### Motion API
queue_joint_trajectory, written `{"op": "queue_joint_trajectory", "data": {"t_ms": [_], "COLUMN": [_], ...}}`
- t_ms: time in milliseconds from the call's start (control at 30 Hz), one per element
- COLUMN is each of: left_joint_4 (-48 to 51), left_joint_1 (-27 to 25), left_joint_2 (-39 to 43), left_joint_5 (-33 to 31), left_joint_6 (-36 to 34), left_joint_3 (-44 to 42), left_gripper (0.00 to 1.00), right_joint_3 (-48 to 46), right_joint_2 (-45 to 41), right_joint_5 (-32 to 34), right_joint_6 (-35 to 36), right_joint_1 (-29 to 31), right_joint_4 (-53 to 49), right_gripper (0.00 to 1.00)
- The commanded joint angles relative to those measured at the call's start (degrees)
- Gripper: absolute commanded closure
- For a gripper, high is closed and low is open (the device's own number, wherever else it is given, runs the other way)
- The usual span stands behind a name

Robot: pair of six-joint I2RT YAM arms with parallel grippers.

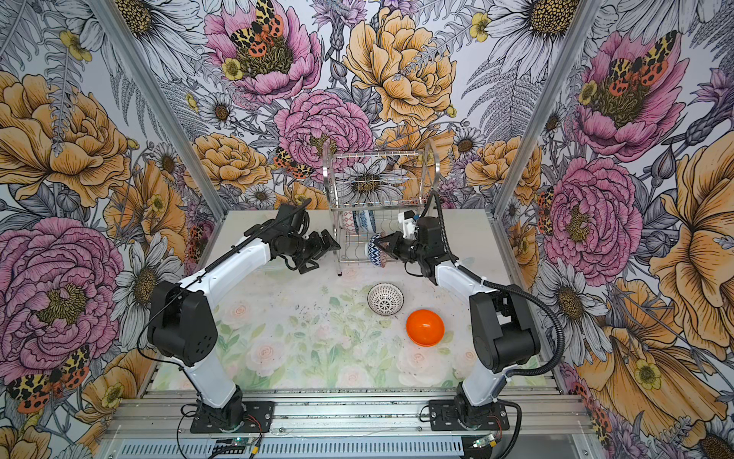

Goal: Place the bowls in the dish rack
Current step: 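Lower the orange-patterned bowl into a rack slot beside the blue bowls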

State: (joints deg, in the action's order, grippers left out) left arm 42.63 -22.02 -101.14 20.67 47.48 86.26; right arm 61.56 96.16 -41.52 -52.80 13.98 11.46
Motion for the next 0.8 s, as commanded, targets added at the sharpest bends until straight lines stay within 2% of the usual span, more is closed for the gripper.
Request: {"op": "queue_joint_trajectory", "data": {"t_ms": [0, 267, 467, 767], "left_joint_4": [1.3, 1.4, 1.8, 2.6], "left_joint_1": [-0.5, -0.6, -0.5, 0.4], "left_joint_2": [-1.1, -2.6, -6.8, -8.4], "left_joint_5": [-0.3, -0.6, 0.1, 1.3], "left_joint_6": [-1.8, -3.0, -4.1, -5.4], "left_joint_3": [1.9, 3.5, 6.6, 8.5], "left_gripper": [0.01, 0.01, 0.01, 0.01], "right_joint_3": [0.2, -1.5, -1.1, 1.4], "right_joint_2": [-3.1, -4.4, -2.1, 0.8], "right_joint_5": [2.5, 6.3, 9.0, 11.7], "right_joint_6": [-1.7, -4.8, -9.0, -10.4], "right_joint_1": [-0.4, -0.3, -0.1, 0.0], "right_joint_4": [4.4, 6.1, 10.4, 10.4], "right_gripper": [1.0, 1.0, 1.0, 1.0]}}
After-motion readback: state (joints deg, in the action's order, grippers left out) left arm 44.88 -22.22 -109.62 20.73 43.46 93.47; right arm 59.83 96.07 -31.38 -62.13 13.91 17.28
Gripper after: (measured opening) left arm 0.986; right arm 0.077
